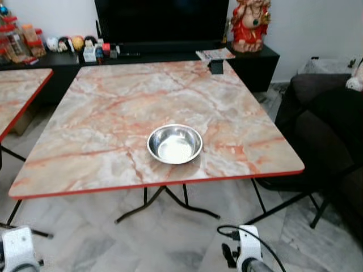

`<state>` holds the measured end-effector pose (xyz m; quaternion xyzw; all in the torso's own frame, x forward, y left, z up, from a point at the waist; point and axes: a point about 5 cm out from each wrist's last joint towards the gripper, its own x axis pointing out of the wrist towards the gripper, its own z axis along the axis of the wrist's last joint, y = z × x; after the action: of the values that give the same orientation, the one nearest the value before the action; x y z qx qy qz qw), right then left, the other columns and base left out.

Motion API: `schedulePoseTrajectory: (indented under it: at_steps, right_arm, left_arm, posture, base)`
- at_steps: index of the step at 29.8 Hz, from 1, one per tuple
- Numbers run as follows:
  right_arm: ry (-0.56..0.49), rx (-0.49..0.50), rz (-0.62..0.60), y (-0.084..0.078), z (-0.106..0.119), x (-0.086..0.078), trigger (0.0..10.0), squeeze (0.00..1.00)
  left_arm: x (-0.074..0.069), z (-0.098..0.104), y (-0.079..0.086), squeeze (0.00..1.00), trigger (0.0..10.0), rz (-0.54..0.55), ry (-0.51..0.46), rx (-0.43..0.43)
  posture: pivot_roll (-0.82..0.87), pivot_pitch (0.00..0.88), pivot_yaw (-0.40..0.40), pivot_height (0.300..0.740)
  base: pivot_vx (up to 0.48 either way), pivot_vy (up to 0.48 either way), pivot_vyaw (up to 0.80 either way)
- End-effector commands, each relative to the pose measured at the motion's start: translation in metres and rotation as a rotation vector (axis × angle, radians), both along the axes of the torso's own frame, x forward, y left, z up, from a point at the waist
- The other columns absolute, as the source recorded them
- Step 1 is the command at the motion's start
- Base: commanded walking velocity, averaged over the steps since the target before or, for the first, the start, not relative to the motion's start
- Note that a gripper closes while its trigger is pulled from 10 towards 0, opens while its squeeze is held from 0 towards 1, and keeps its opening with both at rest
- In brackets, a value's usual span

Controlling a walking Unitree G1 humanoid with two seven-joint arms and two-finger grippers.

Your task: Setting the table

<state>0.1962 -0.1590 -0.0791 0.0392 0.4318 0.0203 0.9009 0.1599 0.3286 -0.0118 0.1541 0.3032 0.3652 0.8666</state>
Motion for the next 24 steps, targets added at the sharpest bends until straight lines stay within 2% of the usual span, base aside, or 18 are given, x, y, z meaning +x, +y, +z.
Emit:
schedulePoseTrajectory:
  at_steps: [1,2,3,4,5,6,7,8,10,12,14,17,19,24]
  right_arm:
    - [-0.007,-0.005,-0.002,-0.001,0.001,0.002,10.0,0.0]
    - [-0.006,-0.006,-0.002,-0.001,0.001,0.002,10.0,0.0]
    - [-0.006,-0.006,-0.002,-0.001,0.001,0.002,10.0,0.0]
    - [-0.005,-0.007,-0.001,-0.001,0.001,0.002,10.0,0.0]
    - [-0.003,-0.013,0.004,-0.002,0.001,0.002,10.0,0.0]
    - [-0.003,-0.013,0.004,-0.002,0.001,0.002,10.0,0.0]
    - [-0.003,-0.015,0.006,-0.002,0.001,0.002,10.0,0.0]
    - [-0.003,-0.015,0.006,-0.002,0.001,0.002,10.0,0.0]
    - [-0.005,-0.015,0.007,-0.003,0.002,0.003,10.0,0.0]
    - [-0.008,-0.017,0.008,-0.002,0.002,0.004,10.0,0.0]
    - [-0.014,-0.031,0.023,-0.003,0.002,0.004,10.0,0.0]
    - [-0.002,-0.044,0.008,-0.006,0.0,0.0,10.0,0.0]
    - [-0.002,-0.04,0.004,-0.006,0.0,0.0,10.0,0.0]
    - [0.011,-0.018,-0.023,-0.007,-0.002,-0.004,10.0,0.0]
  left_arm:
    - [-0.009,-0.024,-0.014,0.0,10.0,-0.039,0.146,-0.076]
    - [-0.007,-0.032,-0.024,0.0,10.0,-0.093,0.17,-0.143]
    - [-0.007,-0.032,-0.024,0.0,10.0,-0.093,0.17,-0.143]
    - [-0.002,-0.039,-0.039,0.0,10.0,-0.188,0.188,-0.21]
    - [0.011,-0.049,-0.07,0.0,10.0,-0.389,0.214,-0.313]
    - [0.011,-0.049,-0.07,0.0,10.0,-0.389,0.214,-0.313]
    - [0.019,-0.052,-0.087,0.0,10.0,-0.455,0.2,-0.366]
    - [0.019,-0.052,-0.087,0.0,10.0,-0.455,0.2,-0.366]
    - [0.028,-0.054,-0.103,0.0,10.0,-0.482,0.18,-0.422]
    - [0.037,-0.056,-0.119,0.0,10.0,-0.5,0.2,-0.456]
    - [0.039,-0.059,-0.127,0.0,10.0,-0.515,0.245,-0.453]
    - [0.035,-0.063,-0.133,0.0,10.0,-0.514,0.26,-0.5]
    - [0.034,-0.064,-0.134,0.0,10.0,-0.512,0.26,-0.507]
    - [0.023,-0.07,-0.127,0.0,10.0,-0.477,0.296,-0.506]
  posture:
    - [0.04,0.0,0.013,0.732]
    - [0.04,0.0,0.011,0.732]
    - [0.04,0.0,0.011,0.732]
    - [0.04,0.0,0.01,0.732]
    - [0.04,0.0,0.011,0.732]
    - [0.04,0.0,0.011,0.732]
    - [0.03,0.0,0.013,0.732]
    - [0.03,0.0,0.013,0.732]
    - [0.01,0.0,0.018,0.732]
    - [0.0,0.0,0.027,0.732]
    - [-0.01,0.0,0.031,0.732]
    - [-0.03,0.0,0.04,0.732]
    - [-0.03,0.0,0.041,0.732]
    - [-0.04,0.0,0.047,0.732]
  base:
    - [0.0,0.0,0.0]
    - [0.0,0.0,0.0]
    - [0.0,0.0,0.0]
    - [0.0,0.0,0.0]
    - [0.0,0.0,0.0]
    - [0.0,0.0,0.0]
    - [0.0,0.0,0.0]
    - [0.0,0.0,0.0]
    - [0.0,0.0,0.0]
    - [0.0,0.0,0.0]
    - [0.0,0.0,0.2]
    - [0.0,0.117,0.79]
    - [0.0,0.352,0.79]
    - [0.0,0.48,0.0]
